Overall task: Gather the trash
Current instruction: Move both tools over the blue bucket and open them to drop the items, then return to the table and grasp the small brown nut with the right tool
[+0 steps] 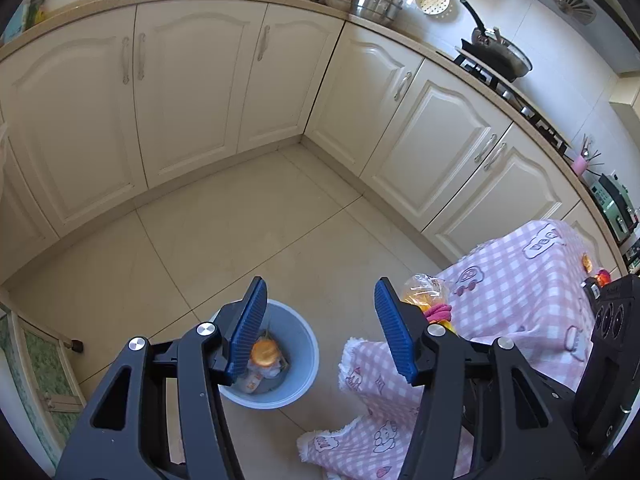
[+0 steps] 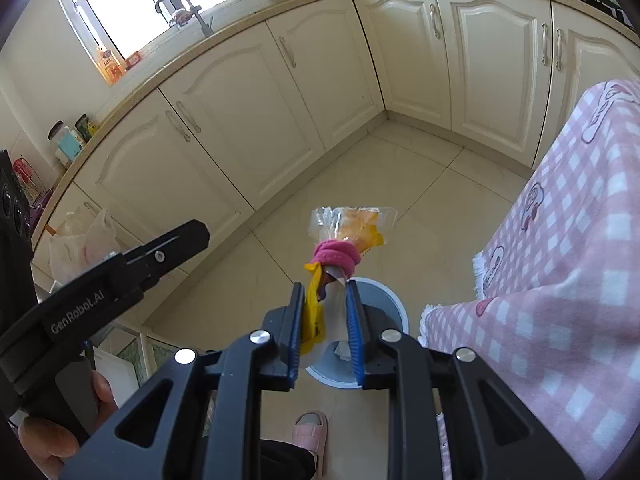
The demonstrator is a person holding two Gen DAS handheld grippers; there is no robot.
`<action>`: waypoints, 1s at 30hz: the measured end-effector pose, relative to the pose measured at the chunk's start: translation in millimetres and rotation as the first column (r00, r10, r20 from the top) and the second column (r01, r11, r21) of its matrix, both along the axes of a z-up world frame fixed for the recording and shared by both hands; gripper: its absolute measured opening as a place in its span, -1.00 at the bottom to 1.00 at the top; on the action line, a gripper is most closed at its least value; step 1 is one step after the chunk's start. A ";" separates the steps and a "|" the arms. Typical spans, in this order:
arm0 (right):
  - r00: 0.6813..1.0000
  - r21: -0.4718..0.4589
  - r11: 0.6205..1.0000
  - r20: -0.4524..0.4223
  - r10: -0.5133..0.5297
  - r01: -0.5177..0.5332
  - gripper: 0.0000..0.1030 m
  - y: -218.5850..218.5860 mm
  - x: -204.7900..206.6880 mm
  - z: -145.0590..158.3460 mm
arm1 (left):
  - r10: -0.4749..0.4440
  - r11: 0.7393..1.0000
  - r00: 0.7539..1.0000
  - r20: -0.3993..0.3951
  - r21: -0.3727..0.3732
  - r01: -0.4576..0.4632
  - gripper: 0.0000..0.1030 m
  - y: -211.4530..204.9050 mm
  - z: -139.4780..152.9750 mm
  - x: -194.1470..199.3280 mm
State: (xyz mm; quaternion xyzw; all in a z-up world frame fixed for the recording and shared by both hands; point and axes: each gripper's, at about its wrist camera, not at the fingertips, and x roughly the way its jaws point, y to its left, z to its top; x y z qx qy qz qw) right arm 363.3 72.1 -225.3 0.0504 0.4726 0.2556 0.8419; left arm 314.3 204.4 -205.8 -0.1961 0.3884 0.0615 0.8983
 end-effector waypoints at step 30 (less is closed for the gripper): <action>0.991 -0.014 1.000 0.136 0.015 -0.013 -0.23 16.8 -1.6 37.0 | 0.047 0.999 0.998 0.051 0.022 -0.048 0.07 9.6 34.4 -28.3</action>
